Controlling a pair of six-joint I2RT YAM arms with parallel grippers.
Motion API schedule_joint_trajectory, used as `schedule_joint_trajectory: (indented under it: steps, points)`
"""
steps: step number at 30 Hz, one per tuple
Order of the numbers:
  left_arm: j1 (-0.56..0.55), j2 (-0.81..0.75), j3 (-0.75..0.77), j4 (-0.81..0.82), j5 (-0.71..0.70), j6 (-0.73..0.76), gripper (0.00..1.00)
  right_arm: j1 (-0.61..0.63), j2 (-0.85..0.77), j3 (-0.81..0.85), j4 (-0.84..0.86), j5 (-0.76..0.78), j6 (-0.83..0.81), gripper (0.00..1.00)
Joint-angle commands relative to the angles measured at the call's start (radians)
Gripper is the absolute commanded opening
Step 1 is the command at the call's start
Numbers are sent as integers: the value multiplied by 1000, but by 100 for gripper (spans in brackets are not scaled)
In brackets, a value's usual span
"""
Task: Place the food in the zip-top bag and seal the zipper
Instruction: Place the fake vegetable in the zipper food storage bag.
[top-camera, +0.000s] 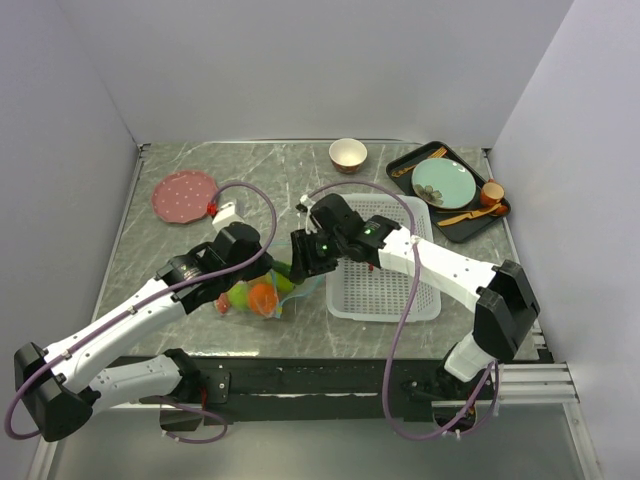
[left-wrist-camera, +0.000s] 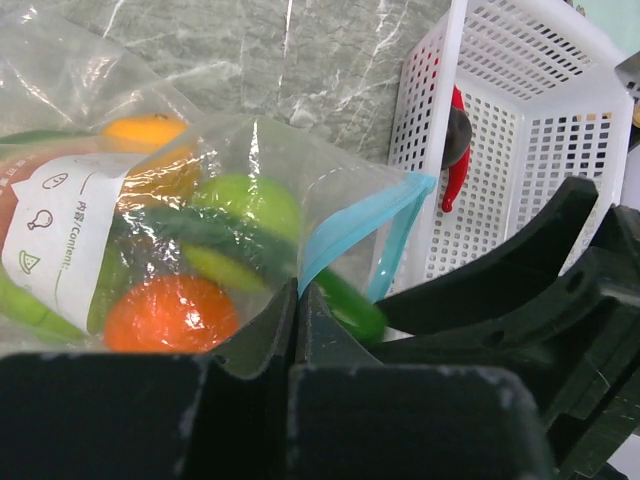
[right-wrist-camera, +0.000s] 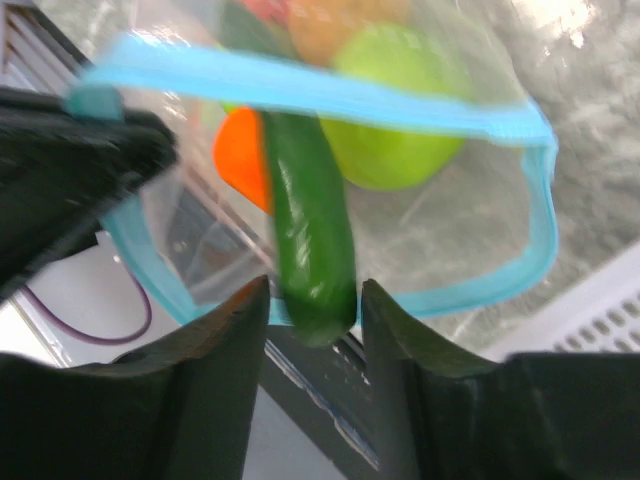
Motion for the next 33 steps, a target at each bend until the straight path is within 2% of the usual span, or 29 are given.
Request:
schedule_joint_trajectory:
  steps: [1,2,7,12,17,21,24,33]
  points:
    - [0,-22,50,4,-22,14,1,13,23,52,86,-4,34,58]
    - [0,-27,48,4,-28,13,1,13,21,51,81,6,31,64]
    - [0,-62,24,6,-54,-4,2,13,-55,5,89,75,22,69]
    - [0,-87,25,-19,-94,-30,2,4,-183,-58,30,326,19,75]
    - [0,-117,11,-10,-125,-36,3,-75,-292,-155,-28,562,74,86]
    - [0,-114,5,-11,-123,-45,4,-216,-284,-221,-54,515,78,85]
    - [0,-102,7,-16,-116,-48,3,-287,-237,-242,-59,469,45,77]
    - [0,-94,5,-19,-119,-50,3,-316,-125,-192,-14,443,11,77]
